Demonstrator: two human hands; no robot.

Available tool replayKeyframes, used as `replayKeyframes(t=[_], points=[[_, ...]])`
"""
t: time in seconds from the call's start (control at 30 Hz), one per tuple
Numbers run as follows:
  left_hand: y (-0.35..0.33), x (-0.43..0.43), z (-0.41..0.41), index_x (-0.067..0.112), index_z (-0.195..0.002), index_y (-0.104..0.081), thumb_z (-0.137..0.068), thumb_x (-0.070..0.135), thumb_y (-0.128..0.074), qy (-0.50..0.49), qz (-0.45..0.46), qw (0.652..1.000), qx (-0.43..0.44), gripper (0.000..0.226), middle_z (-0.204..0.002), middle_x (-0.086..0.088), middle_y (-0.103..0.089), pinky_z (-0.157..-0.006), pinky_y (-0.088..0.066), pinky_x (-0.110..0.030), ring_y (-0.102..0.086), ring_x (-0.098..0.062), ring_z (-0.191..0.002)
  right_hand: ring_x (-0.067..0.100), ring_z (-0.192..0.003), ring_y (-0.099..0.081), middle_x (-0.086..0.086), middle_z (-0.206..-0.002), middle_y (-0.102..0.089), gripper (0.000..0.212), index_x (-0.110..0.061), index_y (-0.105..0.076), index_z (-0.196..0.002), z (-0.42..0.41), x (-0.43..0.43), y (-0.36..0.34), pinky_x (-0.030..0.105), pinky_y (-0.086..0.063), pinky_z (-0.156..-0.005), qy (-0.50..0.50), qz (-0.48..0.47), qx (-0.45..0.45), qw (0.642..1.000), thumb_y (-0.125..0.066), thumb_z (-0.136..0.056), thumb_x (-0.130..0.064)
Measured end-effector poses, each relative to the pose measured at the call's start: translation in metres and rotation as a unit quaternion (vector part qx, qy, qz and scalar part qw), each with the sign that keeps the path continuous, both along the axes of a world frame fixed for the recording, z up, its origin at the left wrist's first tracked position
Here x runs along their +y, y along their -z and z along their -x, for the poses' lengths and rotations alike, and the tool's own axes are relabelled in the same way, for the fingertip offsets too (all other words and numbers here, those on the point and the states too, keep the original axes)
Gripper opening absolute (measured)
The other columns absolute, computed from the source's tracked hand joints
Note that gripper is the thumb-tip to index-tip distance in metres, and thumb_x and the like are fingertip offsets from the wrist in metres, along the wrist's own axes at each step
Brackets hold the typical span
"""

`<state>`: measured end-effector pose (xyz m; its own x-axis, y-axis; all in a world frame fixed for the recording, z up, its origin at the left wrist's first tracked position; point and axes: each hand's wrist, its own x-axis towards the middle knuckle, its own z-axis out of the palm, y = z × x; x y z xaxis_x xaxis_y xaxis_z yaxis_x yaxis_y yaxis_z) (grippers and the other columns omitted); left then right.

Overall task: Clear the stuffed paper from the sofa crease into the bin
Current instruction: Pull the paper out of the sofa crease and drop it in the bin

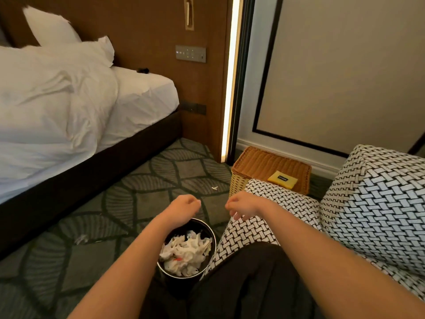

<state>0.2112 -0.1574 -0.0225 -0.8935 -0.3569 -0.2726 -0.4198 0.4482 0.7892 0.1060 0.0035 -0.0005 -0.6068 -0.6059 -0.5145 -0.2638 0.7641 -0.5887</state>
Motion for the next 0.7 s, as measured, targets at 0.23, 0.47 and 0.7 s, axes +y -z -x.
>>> replayKeyframes(t=[0.23,0.47,0.7], points=[[-0.069,0.082,0.006,0.009,-0.105,-0.06,-0.094,0.027,-0.042,0.11,0.033,0.992,0.048,0.028,-0.107,-0.01,-0.064,-0.084,-0.048,-0.035,-0.06,-0.025,-0.101,0.016,-0.097,-0.059,0.007,-0.119,-0.059,0.033,-0.014,-0.051,-0.124,0.002,0.08,-0.049,0.033,-0.051,-0.086,0.002,0.021,0.089,0.996,-0.039,-0.098,-0.029],[-0.089,0.187,0.003,0.028,-0.107,-0.056,-0.095,0.035,-0.04,0.265,0.06,0.96,0.072,0.021,-0.101,0.009,-0.057,-0.081,-0.043,-0.024,-0.055,-0.007,-0.094,0.014,-0.098,-0.06,0.002,-0.114,-0.061,0.033,-0.017,-0.052,-0.124,-0.026,0.19,-0.056,0.033,-0.05,-0.088,0.043,0.03,0.095,0.994,-0.04,-0.097,-0.031],[-0.058,0.27,0.001,0.029,-0.104,-0.055,-0.095,0.036,-0.038,0.37,0.018,0.927,0.066,0.02,-0.105,0.011,-0.055,-0.09,-0.041,-0.024,-0.053,-0.005,-0.103,0.01,-0.098,-0.061,-0.001,-0.121,-0.058,0.033,-0.017,-0.051,-0.125,-0.067,0.302,-0.026,0.032,-0.051,-0.088,0.084,-0.015,0.085,0.993,-0.04,-0.096,-0.027]])
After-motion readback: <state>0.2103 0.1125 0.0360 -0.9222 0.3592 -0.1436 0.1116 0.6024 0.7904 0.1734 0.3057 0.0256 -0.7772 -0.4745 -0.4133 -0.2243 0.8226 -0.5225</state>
